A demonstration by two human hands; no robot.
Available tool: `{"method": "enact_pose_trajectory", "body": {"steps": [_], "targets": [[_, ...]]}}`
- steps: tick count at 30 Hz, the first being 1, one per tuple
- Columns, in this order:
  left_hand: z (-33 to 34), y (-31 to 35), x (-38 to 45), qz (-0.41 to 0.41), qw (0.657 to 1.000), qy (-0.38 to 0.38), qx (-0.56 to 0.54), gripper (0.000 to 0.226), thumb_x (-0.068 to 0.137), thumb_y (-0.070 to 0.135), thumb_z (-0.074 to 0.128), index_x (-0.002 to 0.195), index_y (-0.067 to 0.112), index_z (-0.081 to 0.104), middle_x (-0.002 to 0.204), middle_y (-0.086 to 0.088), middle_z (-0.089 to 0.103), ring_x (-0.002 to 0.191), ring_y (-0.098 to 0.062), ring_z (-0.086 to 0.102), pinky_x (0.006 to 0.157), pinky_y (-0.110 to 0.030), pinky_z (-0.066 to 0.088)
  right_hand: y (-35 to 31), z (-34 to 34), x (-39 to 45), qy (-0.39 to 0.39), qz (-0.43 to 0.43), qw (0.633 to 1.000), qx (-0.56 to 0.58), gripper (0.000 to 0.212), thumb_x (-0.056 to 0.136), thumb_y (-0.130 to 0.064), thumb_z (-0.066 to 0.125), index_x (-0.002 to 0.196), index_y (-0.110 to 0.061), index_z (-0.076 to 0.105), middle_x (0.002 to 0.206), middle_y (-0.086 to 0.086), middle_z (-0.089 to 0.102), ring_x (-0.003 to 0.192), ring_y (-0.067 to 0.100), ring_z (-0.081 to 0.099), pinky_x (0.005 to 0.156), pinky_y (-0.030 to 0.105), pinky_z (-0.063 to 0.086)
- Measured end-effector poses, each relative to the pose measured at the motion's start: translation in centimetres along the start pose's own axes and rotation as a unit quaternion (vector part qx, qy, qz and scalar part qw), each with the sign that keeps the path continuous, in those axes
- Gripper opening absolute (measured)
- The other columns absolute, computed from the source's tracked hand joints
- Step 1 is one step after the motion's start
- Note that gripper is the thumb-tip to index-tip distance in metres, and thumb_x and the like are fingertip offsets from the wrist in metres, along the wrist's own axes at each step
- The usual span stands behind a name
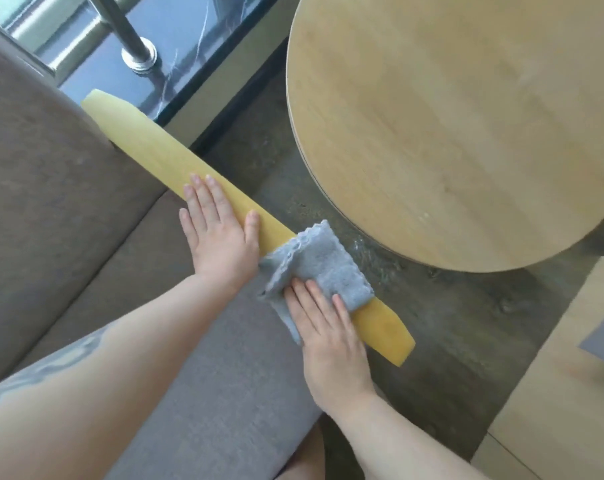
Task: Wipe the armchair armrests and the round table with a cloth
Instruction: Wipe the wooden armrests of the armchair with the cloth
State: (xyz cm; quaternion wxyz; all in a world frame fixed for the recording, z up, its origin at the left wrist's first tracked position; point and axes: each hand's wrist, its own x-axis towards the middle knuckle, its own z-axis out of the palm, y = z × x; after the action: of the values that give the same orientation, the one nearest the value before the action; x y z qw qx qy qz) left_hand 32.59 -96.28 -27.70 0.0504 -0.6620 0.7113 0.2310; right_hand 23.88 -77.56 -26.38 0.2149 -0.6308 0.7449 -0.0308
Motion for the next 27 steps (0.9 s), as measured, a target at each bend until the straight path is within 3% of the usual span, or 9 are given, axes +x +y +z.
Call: {"method": "enact_pose_trajectory", "body": {"steps": [4, 7, 9, 12, 17, 20, 23, 27], "targets": [[1.8, 1.9, -1.9, 0.0, 1.0, 0.003, -0.02, 0.071, 0.099, 0.04, 0.025, 0.15, 0.007, -0.013, 0.157, -0.01, -0.02, 0.145, -0.024, -0.02, 0.116, -0.04, -0.013, 1.7, -0.6, -2.0, 0.041, 0.139, 0.989, 0.012, 0.069, 0.081, -0.008, 0.047, 0.148, -0.014, 0.033, 0.156, -0.004, 0.025, 0.145, 0.015, 0.018, 0.116, 0.039, 0.014], [2.7, 2.7, -2.3, -0.017, 0.999, 0.032, -0.027, 0.069, 0.099, 0.036, 0.026, 0.151, 0.007, -0.008, 0.158, -0.013, -0.015, 0.146, -0.027, -0.016, 0.117, -0.044, -0.011, -2.3, -0.4, 1.8, 0.073, 0.192, 0.977, 0.061, 0.068, 0.08, -0.01, 0.035, 0.148, -0.013, 0.034, 0.156, -0.003, 0.028, 0.145, 0.016, 0.018, 0.116, 0.039, 0.013], [2.8, 2.5, -2.1, -0.011, 0.999, 0.034, -0.012, 0.069, 0.099, 0.037, 0.026, 0.151, 0.007, -0.008, 0.158, -0.014, -0.015, 0.145, -0.027, -0.016, 0.117, -0.044, -0.011, -3.4, -0.4, 2.5, 0.076, 0.164, 0.98, 0.087, 0.067, 0.08, -0.01, 0.028, 0.146, -0.014, 0.039, 0.155, -0.003, 0.031, 0.145, 0.015, 0.022, 0.115, 0.038, 0.014], [2.8, 2.3, -2.1, -0.005, 0.999, 0.032, -0.003, 0.068, 0.1, 0.04, 0.021, 0.151, 0.008, -0.011, 0.158, -0.014, -0.017, 0.145, -0.027, -0.018, 0.116, -0.044, -0.013, -0.7, 0.5, -1.6, 0.053, 0.119, 0.99, 0.058, 0.064, 0.086, -0.011, 0.031, 0.15, -0.018, 0.031, 0.158, -0.007, 0.023, 0.147, 0.011, 0.014, 0.117, 0.037, 0.013], [3.9, 3.3, -3.2, -0.021, 0.997, 0.074, 0.002, 0.064, 0.099, 0.039, 0.016, 0.151, 0.009, -0.008, 0.159, -0.012, -0.014, 0.146, -0.025, -0.016, 0.117, -0.044, -0.014, 2.9, 0.5, -4.9, 0.062, 0.155, 0.985, 0.036, 0.064, 0.086, -0.013, 0.033, 0.149, -0.016, 0.032, 0.157, -0.004, 0.025, 0.146, 0.015, 0.017, 0.117, 0.039, 0.012], [4.8, 4.5, -5.2, -0.003, 0.998, 0.054, 0.012, 0.064, 0.1, 0.037, 0.019, 0.151, 0.009, -0.007, 0.159, -0.011, -0.013, 0.146, -0.024, -0.015, 0.116, -0.043, -0.014, 2.2, 0.1, -3.4, 0.058, 0.104, 0.992, 0.038, 0.063, 0.087, -0.013, 0.029, 0.15, -0.015, 0.03, 0.157, -0.002, 0.025, 0.147, 0.015, 0.015, 0.118, 0.038, 0.008], [5.4, 5.6, -7.7, 0.003, 0.999, 0.03, 0.021, 0.066, 0.1, 0.038, 0.021, 0.15, 0.009, -0.011, 0.159, -0.009, -0.016, 0.146, -0.022, -0.017, 0.117, -0.041, -0.014, 5.2, -0.2, -6.5, 0.032, 0.024, 0.999, 0.021, 0.061, 0.087, -0.014, 0.03, 0.148, -0.015, 0.036, 0.155, -0.003, 0.031, 0.145, 0.013, 0.021, 0.116, 0.038, 0.016], [6.4, 7.1, -9.8, -0.016, 1.0, 0.021, 0.006, 0.066, 0.1, 0.039, 0.018, 0.15, 0.011, -0.014, 0.158, -0.006, -0.019, 0.145, -0.019, -0.019, 0.117, -0.039, -0.014, 8.7, -1.4, -7.6, 0.029, 0.035, 0.998, 0.031, 0.061, 0.086, -0.015, 0.033, 0.147, -0.016, 0.037, 0.154, -0.003, 0.034, 0.143, 0.013, 0.026, 0.115, 0.039, 0.017]]}}
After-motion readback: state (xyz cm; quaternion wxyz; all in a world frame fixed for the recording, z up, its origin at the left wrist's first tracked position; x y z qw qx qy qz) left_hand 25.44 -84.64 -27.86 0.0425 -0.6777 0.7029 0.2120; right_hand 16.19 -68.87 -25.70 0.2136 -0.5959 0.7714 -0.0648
